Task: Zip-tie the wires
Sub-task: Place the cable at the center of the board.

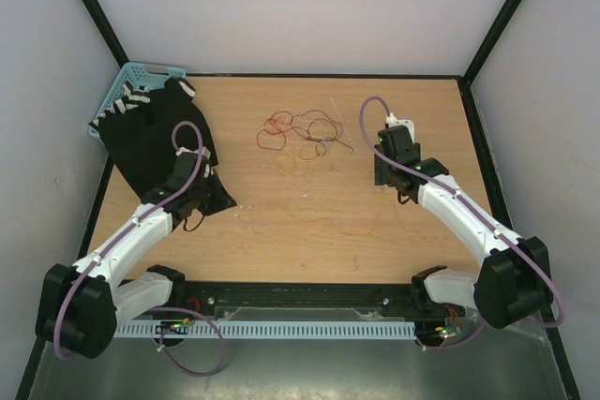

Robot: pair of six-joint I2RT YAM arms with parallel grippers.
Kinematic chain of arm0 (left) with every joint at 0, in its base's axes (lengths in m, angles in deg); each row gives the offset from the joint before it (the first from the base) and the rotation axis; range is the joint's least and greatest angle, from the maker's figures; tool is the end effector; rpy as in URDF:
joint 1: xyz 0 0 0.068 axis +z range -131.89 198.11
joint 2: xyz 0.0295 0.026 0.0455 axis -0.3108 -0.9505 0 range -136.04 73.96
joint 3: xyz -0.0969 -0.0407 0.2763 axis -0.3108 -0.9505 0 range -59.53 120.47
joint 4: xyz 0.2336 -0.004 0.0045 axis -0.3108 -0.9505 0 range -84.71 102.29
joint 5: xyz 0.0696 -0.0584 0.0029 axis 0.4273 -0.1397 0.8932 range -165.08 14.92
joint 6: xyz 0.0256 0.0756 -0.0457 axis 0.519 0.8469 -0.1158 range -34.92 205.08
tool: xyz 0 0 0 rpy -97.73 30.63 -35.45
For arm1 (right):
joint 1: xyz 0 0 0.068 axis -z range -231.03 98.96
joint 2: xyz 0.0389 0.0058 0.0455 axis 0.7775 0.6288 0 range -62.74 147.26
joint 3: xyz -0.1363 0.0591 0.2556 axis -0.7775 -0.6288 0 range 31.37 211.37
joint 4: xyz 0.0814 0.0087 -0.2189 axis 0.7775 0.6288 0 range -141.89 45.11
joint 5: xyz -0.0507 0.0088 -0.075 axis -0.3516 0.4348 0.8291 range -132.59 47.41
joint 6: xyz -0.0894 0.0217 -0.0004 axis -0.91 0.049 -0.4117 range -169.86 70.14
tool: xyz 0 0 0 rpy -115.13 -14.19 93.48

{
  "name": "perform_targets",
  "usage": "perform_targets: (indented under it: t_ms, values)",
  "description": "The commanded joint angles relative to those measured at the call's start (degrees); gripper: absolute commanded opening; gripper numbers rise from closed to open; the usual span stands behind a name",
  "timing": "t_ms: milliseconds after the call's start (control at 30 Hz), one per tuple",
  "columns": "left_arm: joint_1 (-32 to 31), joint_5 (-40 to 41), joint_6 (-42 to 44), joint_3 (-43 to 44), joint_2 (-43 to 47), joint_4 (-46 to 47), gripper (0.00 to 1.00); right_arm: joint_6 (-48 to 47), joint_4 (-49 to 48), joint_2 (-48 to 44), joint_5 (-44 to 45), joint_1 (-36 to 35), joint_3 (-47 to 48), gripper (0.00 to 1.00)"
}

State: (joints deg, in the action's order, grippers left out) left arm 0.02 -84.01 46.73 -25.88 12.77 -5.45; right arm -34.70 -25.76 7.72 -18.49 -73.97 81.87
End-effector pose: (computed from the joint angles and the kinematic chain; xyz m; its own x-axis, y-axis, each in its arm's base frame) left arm 0.1951 -0.0772 0.2086 -0.7843 -0.3886 -0.4835 -0.0970 0.8467 -0.5231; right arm 0.2435 0.0664 0.2597 -0.6652 -0.0223 -0.7464 0.0819 0.9913 -0.1026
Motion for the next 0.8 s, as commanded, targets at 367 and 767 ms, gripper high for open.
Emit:
perform_targets:
  t_ms: [367,767]
  values:
    - [6.1,-3.5,3.3,-2.3,5.6,-1.7,0.0,1.0,-3.1,1.5,-10.2,6.6,-8.6,0.65]
    - [6.9,-4.2,3.8,-2.1,5.5,-1.6,0.0,1.5,-7.2,4.1,-15.2,6.5,-14.8,0.52]
